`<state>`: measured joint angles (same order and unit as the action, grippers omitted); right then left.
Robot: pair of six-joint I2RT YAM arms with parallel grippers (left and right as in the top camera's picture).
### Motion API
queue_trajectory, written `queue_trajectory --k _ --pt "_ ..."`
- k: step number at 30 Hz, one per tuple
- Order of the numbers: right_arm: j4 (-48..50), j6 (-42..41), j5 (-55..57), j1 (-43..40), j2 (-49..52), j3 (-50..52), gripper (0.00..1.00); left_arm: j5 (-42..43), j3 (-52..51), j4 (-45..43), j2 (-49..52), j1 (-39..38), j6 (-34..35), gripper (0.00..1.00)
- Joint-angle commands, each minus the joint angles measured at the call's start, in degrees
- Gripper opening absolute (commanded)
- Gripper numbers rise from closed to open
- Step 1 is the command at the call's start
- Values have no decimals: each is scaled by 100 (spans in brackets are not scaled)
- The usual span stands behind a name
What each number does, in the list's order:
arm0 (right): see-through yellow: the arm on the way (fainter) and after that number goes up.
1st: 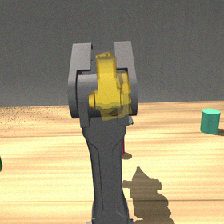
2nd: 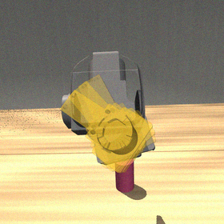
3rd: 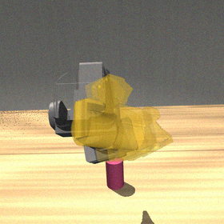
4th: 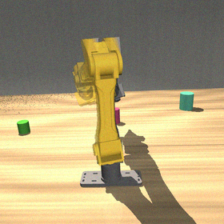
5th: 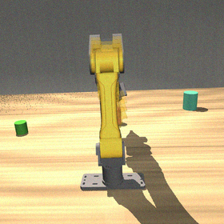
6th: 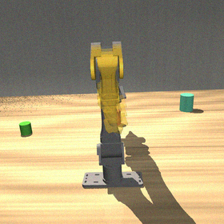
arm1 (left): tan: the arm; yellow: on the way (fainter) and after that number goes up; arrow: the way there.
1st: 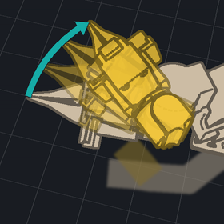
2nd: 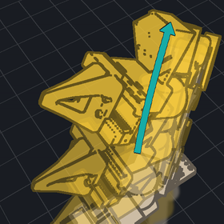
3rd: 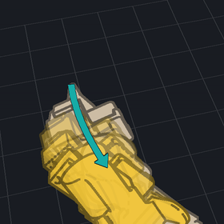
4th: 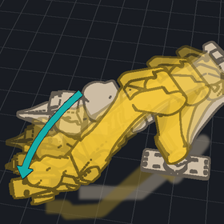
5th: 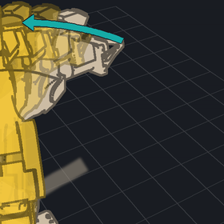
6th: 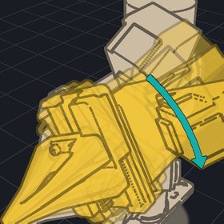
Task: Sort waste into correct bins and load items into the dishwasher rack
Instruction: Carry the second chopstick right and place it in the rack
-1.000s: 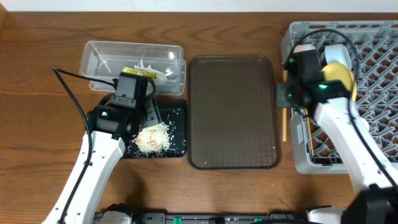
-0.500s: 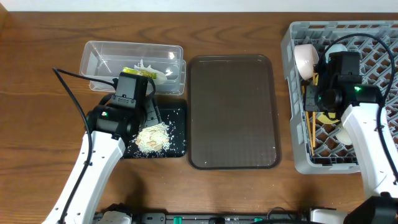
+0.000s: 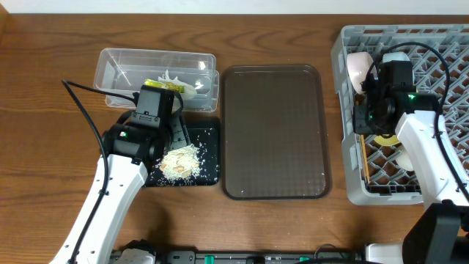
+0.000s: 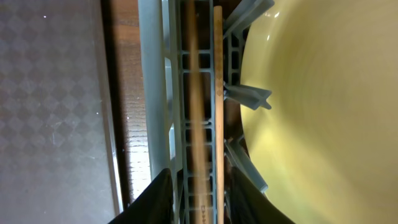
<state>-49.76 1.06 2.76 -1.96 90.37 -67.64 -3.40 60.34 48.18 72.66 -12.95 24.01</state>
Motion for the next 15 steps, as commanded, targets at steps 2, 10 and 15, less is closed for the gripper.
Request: queue_trajectory --k 2,10,15 --pt "122 26 -7 -42 28 20 29 -68 -13 20 33 17 31 71" --pt "848 -581 -1113 151 -278 13 33 -72 -11 -195 31 17 24 71" --pt "1473 -380 -949 352 -317 15 50 4 -11 -645 33 17 -922 71"
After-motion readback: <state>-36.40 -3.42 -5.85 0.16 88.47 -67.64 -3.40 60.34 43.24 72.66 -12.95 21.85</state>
